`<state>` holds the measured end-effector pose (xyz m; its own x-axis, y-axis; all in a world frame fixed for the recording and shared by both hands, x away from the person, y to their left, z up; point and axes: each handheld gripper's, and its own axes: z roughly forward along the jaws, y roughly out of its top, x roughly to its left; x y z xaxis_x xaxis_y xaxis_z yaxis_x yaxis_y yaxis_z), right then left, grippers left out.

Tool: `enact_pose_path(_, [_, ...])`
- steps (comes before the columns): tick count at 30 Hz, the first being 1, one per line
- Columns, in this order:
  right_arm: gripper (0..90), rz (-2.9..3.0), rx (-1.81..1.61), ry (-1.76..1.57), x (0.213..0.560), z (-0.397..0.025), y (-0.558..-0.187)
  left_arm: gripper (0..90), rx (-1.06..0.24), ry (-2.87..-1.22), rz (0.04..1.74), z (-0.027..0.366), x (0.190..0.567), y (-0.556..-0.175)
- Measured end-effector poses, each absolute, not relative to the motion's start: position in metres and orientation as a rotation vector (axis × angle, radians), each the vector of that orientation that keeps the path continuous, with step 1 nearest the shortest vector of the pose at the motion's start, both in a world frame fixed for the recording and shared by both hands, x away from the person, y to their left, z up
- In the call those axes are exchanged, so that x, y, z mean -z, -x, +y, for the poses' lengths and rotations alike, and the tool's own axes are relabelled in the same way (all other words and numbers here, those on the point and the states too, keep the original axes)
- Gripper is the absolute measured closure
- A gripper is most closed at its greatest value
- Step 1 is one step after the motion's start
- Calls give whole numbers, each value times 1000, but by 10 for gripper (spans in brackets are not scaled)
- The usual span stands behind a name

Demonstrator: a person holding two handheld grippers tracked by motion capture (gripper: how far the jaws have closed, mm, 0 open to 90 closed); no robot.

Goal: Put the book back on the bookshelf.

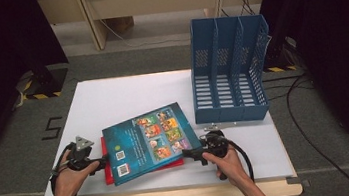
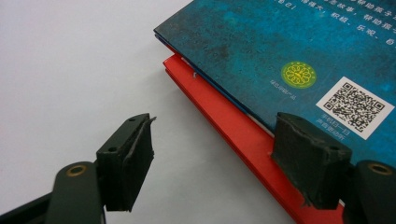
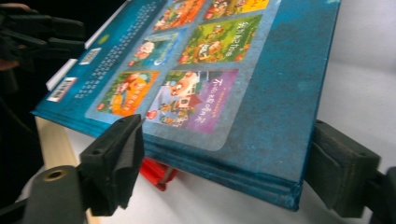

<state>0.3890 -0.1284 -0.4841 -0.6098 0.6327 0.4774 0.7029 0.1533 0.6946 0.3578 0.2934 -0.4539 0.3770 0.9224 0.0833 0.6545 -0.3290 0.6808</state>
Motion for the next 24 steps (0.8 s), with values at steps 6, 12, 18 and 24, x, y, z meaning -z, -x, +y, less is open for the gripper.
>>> enact_pose_path(6, [290,-2263,1546,1396,475,-130,-387,342,-592,-2071,1359,294,455,-357])
enact_pose_path(12, [434,-2192,1666,1448,466,-136,-389,370,-609,-2080,1350,288,455,-357])
enact_pose_path(18, [532,-2057,1798,1498,453,-142,-394,389,-630,-2101,1318,277,454,-357])
enact_pose_path(24, [634,-1978,1901,1475,438,-135,-398,385,-628,-2109,1277,263,454,-356])
